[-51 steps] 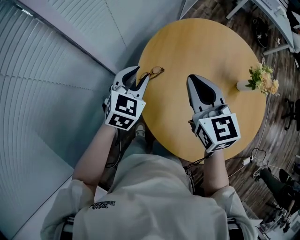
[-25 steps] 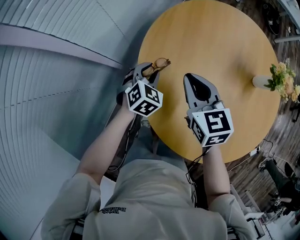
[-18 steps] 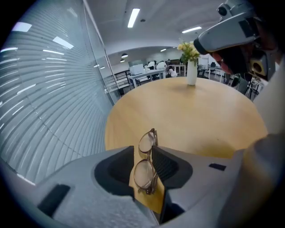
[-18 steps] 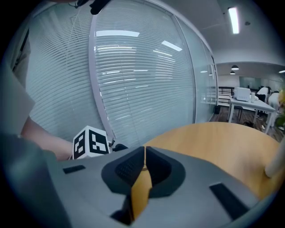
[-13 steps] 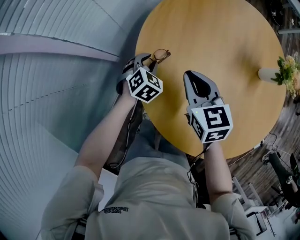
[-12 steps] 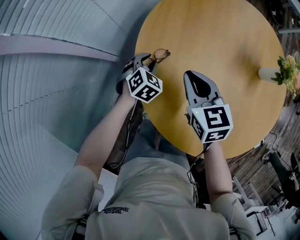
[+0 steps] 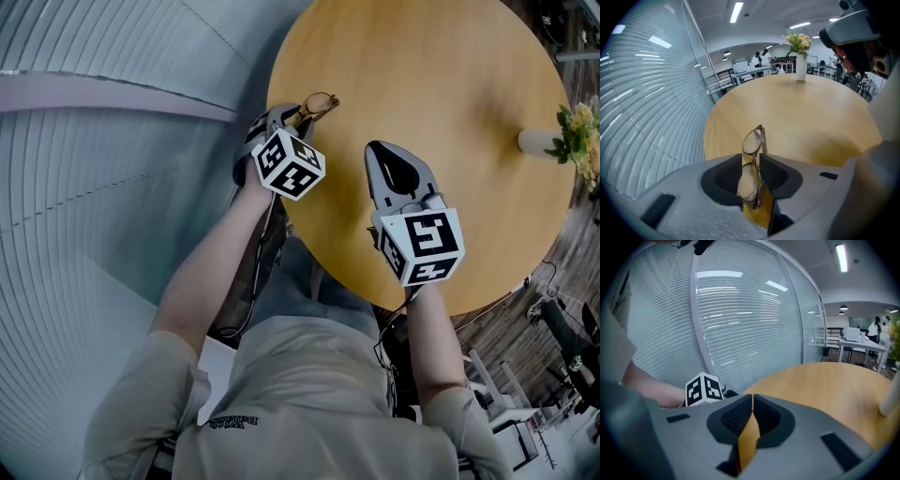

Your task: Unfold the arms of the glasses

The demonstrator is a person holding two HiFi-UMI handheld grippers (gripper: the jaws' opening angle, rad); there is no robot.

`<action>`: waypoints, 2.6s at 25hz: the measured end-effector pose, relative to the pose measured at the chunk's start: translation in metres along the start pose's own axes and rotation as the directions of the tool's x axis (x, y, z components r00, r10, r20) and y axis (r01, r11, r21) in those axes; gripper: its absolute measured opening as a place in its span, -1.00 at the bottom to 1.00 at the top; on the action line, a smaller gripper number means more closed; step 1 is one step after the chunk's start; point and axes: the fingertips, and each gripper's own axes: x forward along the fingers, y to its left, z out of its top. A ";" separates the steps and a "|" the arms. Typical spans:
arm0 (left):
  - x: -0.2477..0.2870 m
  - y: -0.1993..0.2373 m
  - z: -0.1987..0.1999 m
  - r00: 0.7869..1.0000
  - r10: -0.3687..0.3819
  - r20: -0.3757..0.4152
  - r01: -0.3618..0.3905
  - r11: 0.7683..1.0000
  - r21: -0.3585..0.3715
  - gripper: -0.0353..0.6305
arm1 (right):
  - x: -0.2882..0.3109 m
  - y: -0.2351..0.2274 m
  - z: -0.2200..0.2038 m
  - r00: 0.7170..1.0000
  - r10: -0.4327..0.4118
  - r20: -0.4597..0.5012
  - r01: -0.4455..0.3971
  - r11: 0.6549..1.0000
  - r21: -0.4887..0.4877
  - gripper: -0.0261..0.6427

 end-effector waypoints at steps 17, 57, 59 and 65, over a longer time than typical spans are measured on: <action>-0.002 0.006 0.014 0.997 0.070 -0.019 -0.067 0.985 0.156 -0.74 | -0.020 -0.005 -0.007 1.000 -0.023 0.005 0.023 1.000 0.000 -0.82; -0.482 0.013 0.184 0.592 0.184 0.785 0.215 0.902 -0.374 -0.74 | -0.303 0.115 0.247 0.804 0.131 0.579 0.017 0.970 -0.243 -0.82; -0.501 0.011 0.186 0.548 0.194 0.814 0.250 0.891 -0.380 -0.74 | -0.315 0.124 0.251 0.789 0.153 0.596 0.010 0.965 -0.261 -0.82; -0.528 0.004 0.177 0.495 0.221 0.840 0.277 0.877 -0.394 -0.74 | -0.330 0.141 0.250 0.770 0.196 0.607 -0.014 0.957 -0.291 -0.82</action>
